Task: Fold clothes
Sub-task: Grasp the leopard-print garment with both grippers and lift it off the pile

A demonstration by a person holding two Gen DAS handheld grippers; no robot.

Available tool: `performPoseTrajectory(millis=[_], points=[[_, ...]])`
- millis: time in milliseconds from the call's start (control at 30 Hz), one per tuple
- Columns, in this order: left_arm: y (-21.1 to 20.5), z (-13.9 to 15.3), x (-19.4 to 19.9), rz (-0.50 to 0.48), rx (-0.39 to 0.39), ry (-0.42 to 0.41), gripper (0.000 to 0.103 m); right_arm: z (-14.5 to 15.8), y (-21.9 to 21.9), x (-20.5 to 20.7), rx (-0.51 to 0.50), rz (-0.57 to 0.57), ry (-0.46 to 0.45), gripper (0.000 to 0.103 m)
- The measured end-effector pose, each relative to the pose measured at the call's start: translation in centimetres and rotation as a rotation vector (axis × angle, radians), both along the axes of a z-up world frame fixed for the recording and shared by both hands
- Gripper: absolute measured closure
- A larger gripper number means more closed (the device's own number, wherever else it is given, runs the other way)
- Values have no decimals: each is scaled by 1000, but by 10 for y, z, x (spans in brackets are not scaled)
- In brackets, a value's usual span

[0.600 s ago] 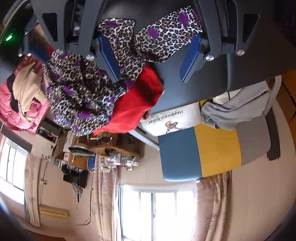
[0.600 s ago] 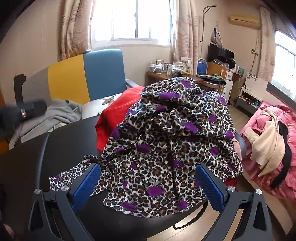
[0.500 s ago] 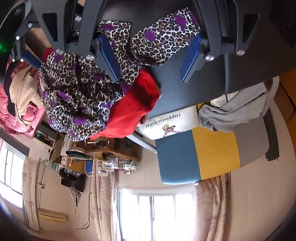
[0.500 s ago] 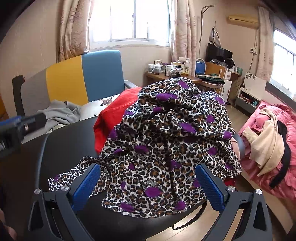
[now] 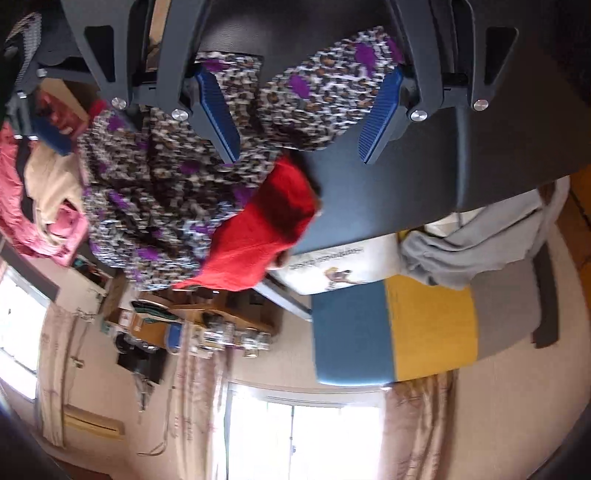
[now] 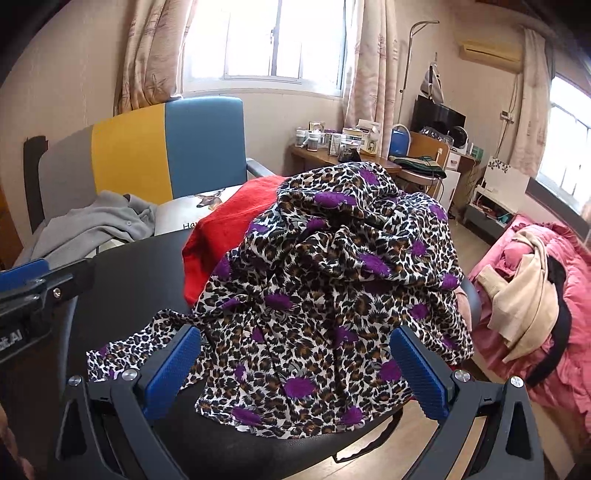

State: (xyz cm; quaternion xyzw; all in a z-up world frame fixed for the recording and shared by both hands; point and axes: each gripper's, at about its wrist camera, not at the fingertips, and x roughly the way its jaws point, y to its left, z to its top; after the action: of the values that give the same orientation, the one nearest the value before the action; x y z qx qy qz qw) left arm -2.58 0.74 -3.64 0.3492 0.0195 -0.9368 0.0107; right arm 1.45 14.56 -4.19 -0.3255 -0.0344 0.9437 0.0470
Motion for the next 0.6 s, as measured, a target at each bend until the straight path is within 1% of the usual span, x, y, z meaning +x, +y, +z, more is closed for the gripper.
performPoseTrajectory(millis=[33,167,267,333,367,400,433,467,500,533,600], points=[[-3,-2,0,3,10,-4,34,0,-1,0,5,1,-1,0],[-18,-15,-1,-3,91,-39,34,-3,-5,-2,11,12,-12,0],[-26,-28,-3,-4,104,-69,34,-4,-7,-2,7,31,-8,0],[-32,-40,-2,8,103,-88,34,-3,-6,1,-9,61,27,0],[-37,-48,-1,10,108,-97,34,-3,-5,4,-6,73,60,0],[-43,-57,-1,10,116,-105,34,-6,-3,2,8,78,63,0],[-49,-64,0,15,116,-112,35,-9,-1,-1,27,79,43,0],[-56,-73,-1,13,126,-124,35,-13,2,-6,31,87,18,3],[-64,-82,-2,12,144,-141,35,-15,8,-9,10,90,4,17],[-70,-90,-3,13,163,-158,35,-17,16,-13,-23,87,-1,27],[-81,-104,-6,19,191,-188,35,-19,27,-19,-47,69,4,27]])
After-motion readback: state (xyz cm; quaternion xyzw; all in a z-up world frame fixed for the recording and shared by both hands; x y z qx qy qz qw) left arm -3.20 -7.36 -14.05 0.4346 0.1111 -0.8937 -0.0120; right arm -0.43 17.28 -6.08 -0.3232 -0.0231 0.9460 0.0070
